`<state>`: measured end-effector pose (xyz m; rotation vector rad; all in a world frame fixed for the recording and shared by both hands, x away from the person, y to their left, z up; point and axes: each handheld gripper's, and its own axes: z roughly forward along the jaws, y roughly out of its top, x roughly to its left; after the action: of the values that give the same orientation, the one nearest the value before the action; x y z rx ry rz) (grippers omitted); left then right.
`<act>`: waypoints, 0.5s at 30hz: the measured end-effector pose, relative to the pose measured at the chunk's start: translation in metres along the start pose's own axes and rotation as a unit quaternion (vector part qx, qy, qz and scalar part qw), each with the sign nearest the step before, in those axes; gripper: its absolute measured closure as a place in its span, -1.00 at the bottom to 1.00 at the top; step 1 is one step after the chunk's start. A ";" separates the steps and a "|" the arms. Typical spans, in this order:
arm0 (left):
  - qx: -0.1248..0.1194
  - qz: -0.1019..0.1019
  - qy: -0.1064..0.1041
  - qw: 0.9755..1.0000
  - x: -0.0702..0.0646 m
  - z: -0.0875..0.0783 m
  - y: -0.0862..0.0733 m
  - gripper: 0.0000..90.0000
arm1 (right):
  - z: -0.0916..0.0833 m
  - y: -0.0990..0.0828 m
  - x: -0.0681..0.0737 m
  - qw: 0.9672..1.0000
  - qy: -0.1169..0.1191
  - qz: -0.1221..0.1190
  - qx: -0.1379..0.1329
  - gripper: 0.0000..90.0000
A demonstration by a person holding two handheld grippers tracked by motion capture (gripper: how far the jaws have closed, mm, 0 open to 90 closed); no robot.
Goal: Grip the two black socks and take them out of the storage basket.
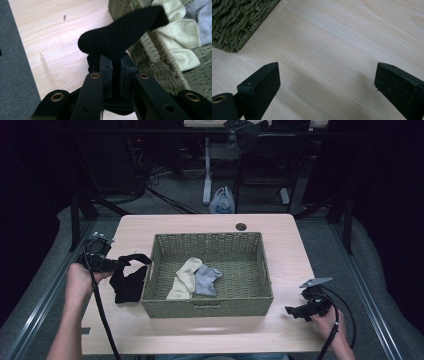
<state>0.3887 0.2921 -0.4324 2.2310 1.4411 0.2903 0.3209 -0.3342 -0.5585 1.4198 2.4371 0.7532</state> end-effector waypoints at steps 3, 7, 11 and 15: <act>0.005 -0.004 -0.001 1.000 0.000 0.009 -0.003 0.84 | 0.000 0.000 0.000 1.000 0.000 0.000 -0.001 -0.87; 0.014 -0.009 -0.008 1.000 0.001 0.020 -0.007 0.83 | 0.001 -0.001 0.001 1.000 -0.001 0.004 -0.008 -0.87; 0.023 -0.012 -0.005 1.000 0.002 0.028 -0.010 0.82 | 0.000 0.000 -0.001 1.000 -0.001 -0.001 0.002 -0.87; 0.033 -0.014 -0.002 0.999 0.003 0.035 -0.012 0.81 | 0.000 0.000 -0.001 1.000 -0.001 -0.001 0.002 -0.87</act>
<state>0.3949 0.2898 -0.4694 2.2589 1.4994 0.2313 0.3208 -0.3350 -0.5583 1.4175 2.4399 0.7483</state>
